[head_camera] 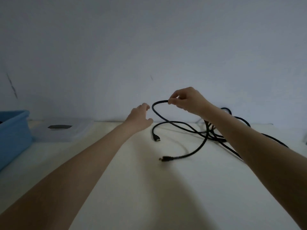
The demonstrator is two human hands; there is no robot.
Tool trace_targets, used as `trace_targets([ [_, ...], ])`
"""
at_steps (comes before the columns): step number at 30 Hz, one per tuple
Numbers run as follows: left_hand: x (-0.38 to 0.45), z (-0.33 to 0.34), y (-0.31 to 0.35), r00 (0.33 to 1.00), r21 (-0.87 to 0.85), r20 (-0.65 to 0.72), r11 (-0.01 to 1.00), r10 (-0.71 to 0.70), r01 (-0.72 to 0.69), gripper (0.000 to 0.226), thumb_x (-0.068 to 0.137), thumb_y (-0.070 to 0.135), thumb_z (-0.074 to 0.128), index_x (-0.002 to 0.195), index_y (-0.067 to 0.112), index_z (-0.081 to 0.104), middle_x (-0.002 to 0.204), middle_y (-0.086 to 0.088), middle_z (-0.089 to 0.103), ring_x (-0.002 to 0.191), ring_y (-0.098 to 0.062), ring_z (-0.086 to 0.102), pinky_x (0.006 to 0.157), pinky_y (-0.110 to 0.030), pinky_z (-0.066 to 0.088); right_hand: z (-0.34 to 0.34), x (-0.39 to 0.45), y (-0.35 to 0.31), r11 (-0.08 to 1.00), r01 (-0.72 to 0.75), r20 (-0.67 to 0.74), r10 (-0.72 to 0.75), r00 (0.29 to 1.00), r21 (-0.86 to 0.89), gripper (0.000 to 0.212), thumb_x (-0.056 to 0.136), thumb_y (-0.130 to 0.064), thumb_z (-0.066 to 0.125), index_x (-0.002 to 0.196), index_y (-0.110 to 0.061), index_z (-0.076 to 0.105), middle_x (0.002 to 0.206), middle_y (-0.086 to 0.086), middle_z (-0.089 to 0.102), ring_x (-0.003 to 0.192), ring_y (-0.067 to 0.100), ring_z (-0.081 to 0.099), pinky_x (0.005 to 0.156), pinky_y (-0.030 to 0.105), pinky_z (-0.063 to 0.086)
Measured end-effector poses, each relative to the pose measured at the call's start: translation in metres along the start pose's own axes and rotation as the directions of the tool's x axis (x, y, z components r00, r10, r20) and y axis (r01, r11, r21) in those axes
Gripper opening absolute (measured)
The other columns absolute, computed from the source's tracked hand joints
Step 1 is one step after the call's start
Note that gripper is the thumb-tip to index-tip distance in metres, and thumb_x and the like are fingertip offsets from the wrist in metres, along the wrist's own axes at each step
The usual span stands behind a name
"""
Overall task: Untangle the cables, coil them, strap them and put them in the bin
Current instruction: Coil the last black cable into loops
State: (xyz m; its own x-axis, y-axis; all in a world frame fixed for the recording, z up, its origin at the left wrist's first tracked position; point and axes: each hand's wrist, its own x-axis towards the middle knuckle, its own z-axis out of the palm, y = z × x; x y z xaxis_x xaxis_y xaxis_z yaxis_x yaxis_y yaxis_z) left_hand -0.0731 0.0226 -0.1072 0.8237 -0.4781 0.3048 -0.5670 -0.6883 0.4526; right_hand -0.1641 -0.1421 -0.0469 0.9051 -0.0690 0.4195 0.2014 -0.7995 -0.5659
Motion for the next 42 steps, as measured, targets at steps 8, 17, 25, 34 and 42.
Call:
trace_targets([
  [8,-0.014,0.0,0.054,0.986,-0.482,0.069,0.87,0.151,-0.099,0.025,0.099,0.024,0.043,0.081,0.018,0.059,0.076,0.005,0.06,0.079,-0.012,0.054,0.068,-0.02,0.038,-0.044,-0.033,-0.002,0.992,-0.031,0.074,0.04,0.996,-0.121,0.006,0.084,-0.021,0.067,0.087,-0.017,0.07,0.06,-0.006,0.052,0.052,0.005,0.042,0.047,0.01,0.03],
  [17,-0.011,-0.023,0.04,0.991,-0.553,-0.029,0.828,-0.134,0.095,0.036,0.1,0.022,0.04,0.065,0.014,0.045,0.063,-0.001,0.046,0.056,-0.014,0.043,0.061,-0.024,0.04,-0.064,-0.063,0.04,0.831,-0.452,0.051,0.493,0.869,-0.325,0.037,0.093,-0.022,0.048,0.059,-0.012,0.057,0.058,0.002,0.058,0.053,0.015,0.053,0.054,0.022,0.04],
  [25,-0.026,-0.03,0.064,0.994,-0.362,-0.096,0.932,-0.045,0.007,0.019,0.094,0.019,0.05,0.111,0.01,0.053,0.11,-0.002,0.051,0.098,-0.014,0.048,0.078,-0.023,0.036,-0.055,-0.049,0.005,0.942,-0.335,-0.046,0.334,0.942,-0.018,0.014,0.086,-0.009,0.064,0.094,-0.012,0.052,0.061,0.007,0.061,0.042,0.014,0.048,0.036,0.016,0.038],
  [34,-0.047,-0.038,0.091,0.985,-0.303,-0.109,0.939,0.136,-0.163,0.04,0.09,0.051,0.052,0.101,0.016,0.066,0.144,-0.002,0.035,0.139,-0.017,0.022,0.108,-0.032,0.02,-0.034,-0.028,-0.03,1.0,-0.008,-0.301,0.007,0.954,0.0,0.009,0.085,-0.005,0.06,0.087,-0.011,0.067,0.056,0.0,0.057,0.037,0.002,0.047,0.037,0.008,0.033],
  [42,-0.063,-0.075,0.109,0.951,-0.768,0.227,0.639,0.209,0.043,0.032,0.1,0.025,0.039,0.074,0.012,0.052,0.045,0.008,0.034,0.035,-0.003,0.024,0.035,-0.015,0.021,-0.023,-0.012,-0.062,0.937,-0.01,-0.228,0.096,0.969,0.35,0.031,0.092,-0.029,0.05,0.08,-0.007,0.068,0.051,-0.005,0.055,0.038,0.005,0.044,0.044,0.017,0.035],
])
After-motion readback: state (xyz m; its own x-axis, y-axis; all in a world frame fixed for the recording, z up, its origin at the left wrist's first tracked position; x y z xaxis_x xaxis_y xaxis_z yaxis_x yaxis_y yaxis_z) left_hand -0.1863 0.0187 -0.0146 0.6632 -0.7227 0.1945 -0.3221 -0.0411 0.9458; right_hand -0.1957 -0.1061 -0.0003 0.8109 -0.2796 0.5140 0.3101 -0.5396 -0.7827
